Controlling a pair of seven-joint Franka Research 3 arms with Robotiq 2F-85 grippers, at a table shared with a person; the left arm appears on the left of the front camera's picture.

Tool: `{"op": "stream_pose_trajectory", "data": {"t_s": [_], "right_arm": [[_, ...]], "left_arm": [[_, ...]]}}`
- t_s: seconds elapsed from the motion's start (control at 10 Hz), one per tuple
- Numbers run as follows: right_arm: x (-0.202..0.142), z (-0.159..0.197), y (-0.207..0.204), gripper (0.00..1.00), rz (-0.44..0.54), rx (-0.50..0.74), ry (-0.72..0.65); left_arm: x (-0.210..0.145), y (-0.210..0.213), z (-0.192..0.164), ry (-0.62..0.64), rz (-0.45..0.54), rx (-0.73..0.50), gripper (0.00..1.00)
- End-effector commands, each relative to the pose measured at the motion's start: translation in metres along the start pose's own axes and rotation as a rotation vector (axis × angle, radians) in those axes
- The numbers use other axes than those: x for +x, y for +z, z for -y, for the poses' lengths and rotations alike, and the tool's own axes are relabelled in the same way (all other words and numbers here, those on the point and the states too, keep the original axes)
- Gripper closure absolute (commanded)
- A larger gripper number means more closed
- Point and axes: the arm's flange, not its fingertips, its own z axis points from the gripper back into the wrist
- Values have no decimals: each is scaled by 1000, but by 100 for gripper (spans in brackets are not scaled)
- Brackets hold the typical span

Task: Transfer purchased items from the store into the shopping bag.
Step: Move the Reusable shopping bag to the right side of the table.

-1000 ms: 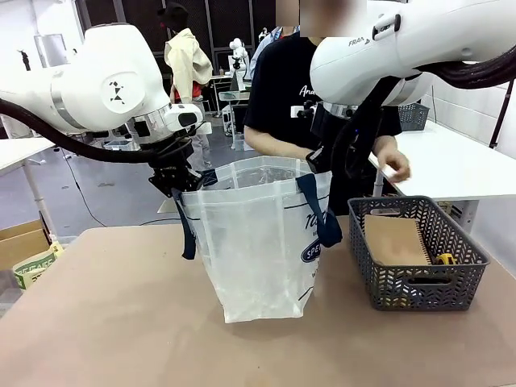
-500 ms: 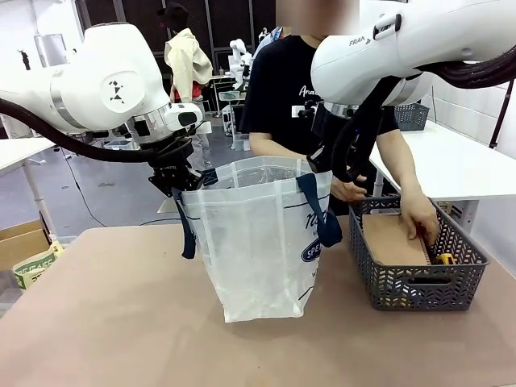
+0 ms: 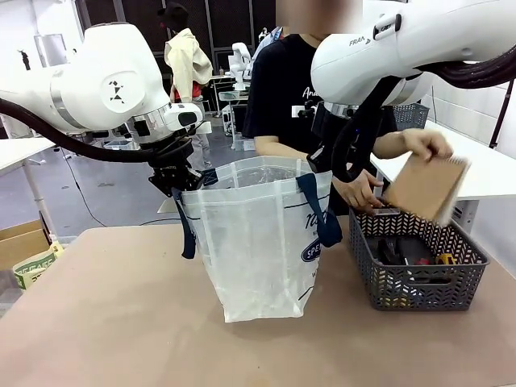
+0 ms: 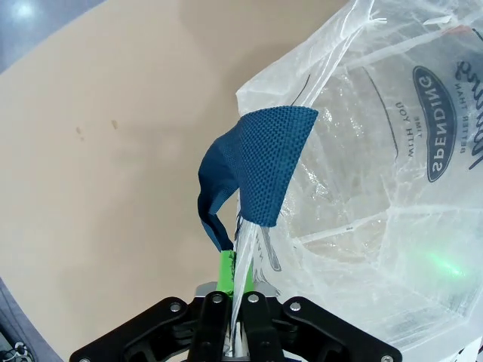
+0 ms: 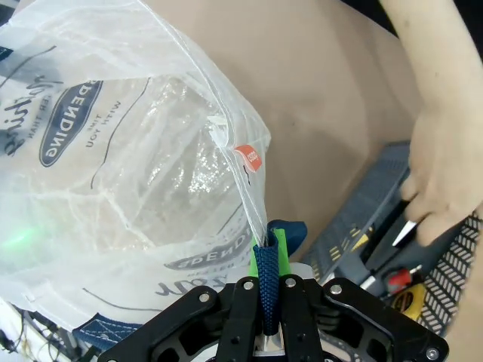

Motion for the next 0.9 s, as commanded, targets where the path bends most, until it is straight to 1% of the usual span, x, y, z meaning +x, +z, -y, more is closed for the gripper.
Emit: {"op": "stream_pose_trajectory", "data": {"t_s": [0.0,0.8], "right_arm": [[-1,1,1,100,2,-2,-17],[-1,1,1,100,2,-2,-17]], "left_arm": [[-1,2,-1,18,7,1,100],[-1,2,-1,18,7,1,100]]}}
